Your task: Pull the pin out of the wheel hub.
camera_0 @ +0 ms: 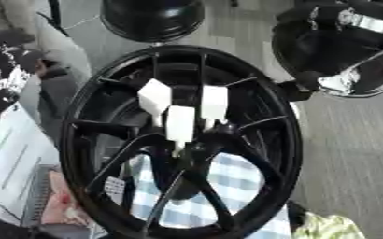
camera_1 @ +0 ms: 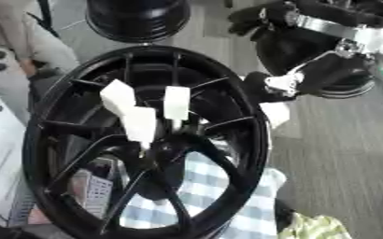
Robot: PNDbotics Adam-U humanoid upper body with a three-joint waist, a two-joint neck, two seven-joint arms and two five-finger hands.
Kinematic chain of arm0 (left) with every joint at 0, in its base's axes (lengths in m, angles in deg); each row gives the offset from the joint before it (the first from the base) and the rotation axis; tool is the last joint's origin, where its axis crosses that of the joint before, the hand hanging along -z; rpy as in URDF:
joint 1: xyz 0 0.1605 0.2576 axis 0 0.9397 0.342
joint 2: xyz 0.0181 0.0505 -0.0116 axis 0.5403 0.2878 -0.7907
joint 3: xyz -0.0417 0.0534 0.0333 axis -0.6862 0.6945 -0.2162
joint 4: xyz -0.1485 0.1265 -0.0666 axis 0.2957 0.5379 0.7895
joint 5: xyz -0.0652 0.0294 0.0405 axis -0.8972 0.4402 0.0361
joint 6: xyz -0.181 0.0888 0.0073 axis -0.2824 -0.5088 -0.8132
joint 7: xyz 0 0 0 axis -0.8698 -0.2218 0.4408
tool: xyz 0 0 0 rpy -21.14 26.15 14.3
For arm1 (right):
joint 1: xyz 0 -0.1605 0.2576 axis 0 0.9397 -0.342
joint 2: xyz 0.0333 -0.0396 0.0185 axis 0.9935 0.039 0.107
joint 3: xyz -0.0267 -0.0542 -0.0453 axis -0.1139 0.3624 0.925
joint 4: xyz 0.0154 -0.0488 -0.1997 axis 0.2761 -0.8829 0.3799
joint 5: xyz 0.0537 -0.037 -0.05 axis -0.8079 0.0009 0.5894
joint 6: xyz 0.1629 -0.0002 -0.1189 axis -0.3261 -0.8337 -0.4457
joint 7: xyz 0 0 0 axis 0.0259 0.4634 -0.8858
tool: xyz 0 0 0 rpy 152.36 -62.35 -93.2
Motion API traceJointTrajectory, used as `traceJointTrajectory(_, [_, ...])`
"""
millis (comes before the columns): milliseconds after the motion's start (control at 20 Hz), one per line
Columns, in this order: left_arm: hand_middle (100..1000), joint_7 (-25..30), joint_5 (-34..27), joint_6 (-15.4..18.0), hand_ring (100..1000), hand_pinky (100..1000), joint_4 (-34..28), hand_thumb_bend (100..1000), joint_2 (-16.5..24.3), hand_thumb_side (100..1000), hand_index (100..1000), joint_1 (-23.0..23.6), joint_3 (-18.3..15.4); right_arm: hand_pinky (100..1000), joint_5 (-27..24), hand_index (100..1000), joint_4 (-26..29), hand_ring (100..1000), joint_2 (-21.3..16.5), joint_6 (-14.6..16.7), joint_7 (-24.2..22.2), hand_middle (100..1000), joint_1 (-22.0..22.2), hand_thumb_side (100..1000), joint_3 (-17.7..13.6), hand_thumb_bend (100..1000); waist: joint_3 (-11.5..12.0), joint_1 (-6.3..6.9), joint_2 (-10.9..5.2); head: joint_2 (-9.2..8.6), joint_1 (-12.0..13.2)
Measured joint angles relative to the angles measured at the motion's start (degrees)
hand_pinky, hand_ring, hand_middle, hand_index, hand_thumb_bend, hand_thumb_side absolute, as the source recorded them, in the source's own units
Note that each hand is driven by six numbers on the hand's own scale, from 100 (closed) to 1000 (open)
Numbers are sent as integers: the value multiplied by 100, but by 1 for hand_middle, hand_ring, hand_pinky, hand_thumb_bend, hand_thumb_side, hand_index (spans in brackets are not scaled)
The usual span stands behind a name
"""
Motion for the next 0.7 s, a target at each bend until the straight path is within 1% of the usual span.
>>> traceJointTrajectory(300, [788,7,-6,-3,767,755,1,389,-2,447,868,-1,7,817,-1,978,-398,874,413,26,-259,843,-193,463,201,336,21,1,0,0,-5])
traceJointTrajectory(700, [788,41,-8,-10,767,756,2,389,-45,448,868,-1,9,818,77,979,-771,873,871,105,-429,838,-360,472,317,330,35,2,0,0,-40])
